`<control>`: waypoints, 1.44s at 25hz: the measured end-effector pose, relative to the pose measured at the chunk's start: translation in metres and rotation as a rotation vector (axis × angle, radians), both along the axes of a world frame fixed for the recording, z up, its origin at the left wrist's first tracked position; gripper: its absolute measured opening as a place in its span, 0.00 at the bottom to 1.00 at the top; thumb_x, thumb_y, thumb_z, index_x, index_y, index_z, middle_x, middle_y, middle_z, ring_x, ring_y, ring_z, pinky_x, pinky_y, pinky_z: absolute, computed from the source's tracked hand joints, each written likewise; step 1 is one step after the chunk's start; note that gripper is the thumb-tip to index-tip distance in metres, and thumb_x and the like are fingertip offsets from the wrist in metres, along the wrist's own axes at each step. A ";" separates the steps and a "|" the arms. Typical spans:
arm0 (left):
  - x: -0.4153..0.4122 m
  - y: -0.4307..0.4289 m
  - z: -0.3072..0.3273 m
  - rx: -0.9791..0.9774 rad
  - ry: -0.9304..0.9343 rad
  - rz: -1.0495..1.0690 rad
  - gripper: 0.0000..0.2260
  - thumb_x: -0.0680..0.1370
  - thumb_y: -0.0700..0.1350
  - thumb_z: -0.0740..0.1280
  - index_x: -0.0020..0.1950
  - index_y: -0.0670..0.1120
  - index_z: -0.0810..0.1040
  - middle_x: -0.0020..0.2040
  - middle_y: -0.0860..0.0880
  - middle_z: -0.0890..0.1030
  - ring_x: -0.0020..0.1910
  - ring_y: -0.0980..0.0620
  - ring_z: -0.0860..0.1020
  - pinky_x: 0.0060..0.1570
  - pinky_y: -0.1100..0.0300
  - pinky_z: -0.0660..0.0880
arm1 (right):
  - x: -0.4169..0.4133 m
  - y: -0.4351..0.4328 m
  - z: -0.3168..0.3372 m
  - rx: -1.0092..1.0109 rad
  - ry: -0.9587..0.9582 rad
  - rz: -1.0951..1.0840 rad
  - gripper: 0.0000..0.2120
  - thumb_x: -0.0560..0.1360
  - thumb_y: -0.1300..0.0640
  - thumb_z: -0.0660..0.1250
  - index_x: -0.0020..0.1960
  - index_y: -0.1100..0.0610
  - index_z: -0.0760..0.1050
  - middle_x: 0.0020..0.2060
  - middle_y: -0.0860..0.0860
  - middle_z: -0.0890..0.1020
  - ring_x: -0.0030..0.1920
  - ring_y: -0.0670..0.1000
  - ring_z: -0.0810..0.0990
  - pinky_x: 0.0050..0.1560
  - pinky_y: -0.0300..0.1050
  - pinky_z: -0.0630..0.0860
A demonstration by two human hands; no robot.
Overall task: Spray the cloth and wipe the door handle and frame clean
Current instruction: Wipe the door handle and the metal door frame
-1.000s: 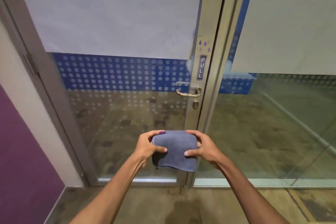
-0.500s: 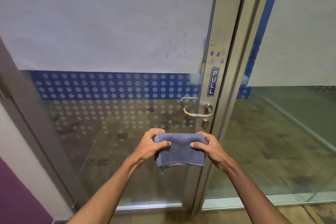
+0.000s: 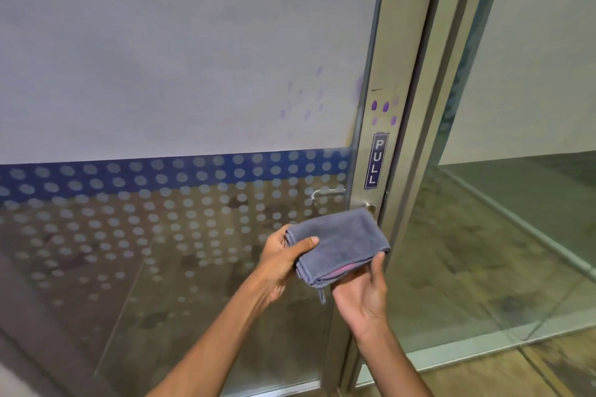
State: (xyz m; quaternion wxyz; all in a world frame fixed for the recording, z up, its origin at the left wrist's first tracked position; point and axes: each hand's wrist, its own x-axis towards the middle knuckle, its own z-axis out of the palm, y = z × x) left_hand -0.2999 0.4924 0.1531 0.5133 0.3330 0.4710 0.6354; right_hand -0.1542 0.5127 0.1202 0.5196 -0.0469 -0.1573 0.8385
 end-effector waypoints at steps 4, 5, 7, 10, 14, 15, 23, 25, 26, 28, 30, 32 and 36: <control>0.004 0.018 0.002 0.063 0.211 0.014 0.13 0.72 0.38 0.75 0.54 0.41 0.78 0.50 0.40 0.84 0.47 0.48 0.83 0.48 0.54 0.82 | -0.007 0.021 0.016 -0.124 -0.118 -0.050 0.19 0.73 0.60 0.63 0.63 0.62 0.71 0.50 0.59 0.84 0.48 0.56 0.85 0.53 0.52 0.81; 0.005 0.022 0.005 0.106 0.304 0.012 0.13 0.72 0.42 0.76 0.54 0.43 0.78 0.50 0.44 0.84 0.48 0.50 0.83 0.47 0.57 0.81 | -0.003 0.030 0.020 -0.123 -0.148 -0.056 0.17 0.74 0.62 0.61 0.62 0.62 0.71 0.49 0.59 0.84 0.47 0.55 0.85 0.53 0.52 0.80; 0.005 0.033 0.013 0.220 0.634 0.156 0.16 0.72 0.54 0.74 0.55 0.50 0.78 0.54 0.54 0.82 0.55 0.57 0.80 0.54 0.62 0.78 | 0.009 0.050 0.031 -0.113 -0.211 -0.111 0.17 0.73 0.64 0.61 0.62 0.62 0.72 0.50 0.58 0.83 0.47 0.55 0.85 0.52 0.51 0.80; -0.011 0.059 0.018 0.378 1.248 0.659 0.29 0.73 0.63 0.66 0.68 0.48 0.71 0.73 0.50 0.68 0.73 0.53 0.64 0.75 0.51 0.58 | 0.031 0.079 0.049 0.042 -0.396 -0.451 0.18 0.71 0.72 0.64 0.57 0.58 0.77 0.49 0.54 0.84 0.47 0.50 0.84 0.44 0.43 0.82; -0.036 0.106 0.028 0.366 1.716 0.921 0.43 0.75 0.68 0.61 0.79 0.48 0.46 0.78 0.48 0.32 0.78 0.46 0.35 0.75 0.41 0.36 | 0.065 0.105 0.064 0.667 -1.002 -0.862 0.23 0.69 0.66 0.71 0.54 0.43 0.72 0.50 0.45 0.81 0.47 0.37 0.80 0.47 0.30 0.76; -0.042 0.117 0.030 0.349 1.776 0.933 0.46 0.74 0.70 0.60 0.79 0.49 0.40 0.77 0.49 0.28 0.77 0.47 0.32 0.74 0.40 0.33 | 0.070 0.109 0.061 0.799 -1.144 -0.885 0.24 0.69 0.66 0.70 0.57 0.43 0.72 0.51 0.43 0.81 0.50 0.36 0.79 0.49 0.29 0.75; -0.062 0.148 0.029 0.331 1.884 1.013 0.50 0.71 0.76 0.56 0.79 0.47 0.37 0.78 0.49 0.32 0.77 0.46 0.33 0.71 0.36 0.32 | 0.058 0.120 0.005 1.271 -1.937 -0.661 0.32 0.67 0.72 0.66 0.70 0.59 0.68 0.71 0.54 0.70 0.73 0.51 0.64 0.76 0.45 0.53; -0.062 0.149 0.028 0.347 1.879 1.033 0.50 0.71 0.76 0.56 0.79 0.47 0.38 0.79 0.49 0.32 0.78 0.46 0.33 0.71 0.36 0.33 | 0.057 0.117 -0.002 1.233 -1.905 -0.664 0.30 0.68 0.69 0.67 0.69 0.59 0.70 0.70 0.54 0.72 0.72 0.51 0.66 0.75 0.44 0.54; -0.062 0.149 0.029 0.357 1.878 1.038 0.50 0.72 0.75 0.56 0.79 0.47 0.38 0.79 0.49 0.32 0.78 0.46 0.34 0.71 0.35 0.34 | 0.055 0.114 -0.004 1.192 -1.893 -0.684 0.28 0.68 0.68 0.67 0.68 0.60 0.71 0.69 0.54 0.73 0.71 0.52 0.69 0.74 0.44 0.57; -0.061 0.149 0.030 0.381 1.879 1.044 0.49 0.72 0.75 0.56 0.79 0.47 0.37 0.79 0.50 0.32 0.78 0.46 0.34 0.72 0.35 0.36 | 0.045 0.107 -0.008 1.124 -1.916 -0.770 0.27 0.66 0.69 0.70 0.65 0.63 0.73 0.65 0.57 0.77 0.66 0.56 0.75 0.71 0.49 0.64; -0.061 0.150 0.029 0.394 1.883 1.059 0.49 0.72 0.74 0.56 0.79 0.47 0.38 0.79 0.50 0.33 0.78 0.46 0.35 0.72 0.34 0.37 | 0.026 0.095 -0.010 1.088 -1.972 -0.843 0.29 0.62 0.71 0.73 0.63 0.65 0.75 0.61 0.58 0.80 0.61 0.59 0.79 0.65 0.57 0.71; -0.061 0.151 0.028 0.403 1.889 1.082 0.49 0.72 0.74 0.56 0.79 0.47 0.39 0.79 0.49 0.34 0.78 0.46 0.35 0.72 0.33 0.38 | 0.003 0.083 -0.008 1.077 -2.021 -0.875 0.32 0.57 0.69 0.76 0.62 0.64 0.76 0.57 0.58 0.82 0.58 0.57 0.82 0.58 0.57 0.77; -0.061 0.151 0.028 0.396 1.906 1.087 0.49 0.72 0.75 0.56 0.79 0.46 0.39 0.79 0.49 0.33 0.78 0.45 0.35 0.72 0.33 0.38 | -0.046 0.072 0.004 1.034 -2.064 -0.810 0.32 0.60 0.63 0.75 0.63 0.61 0.76 0.57 0.55 0.83 0.59 0.52 0.81 0.57 0.51 0.77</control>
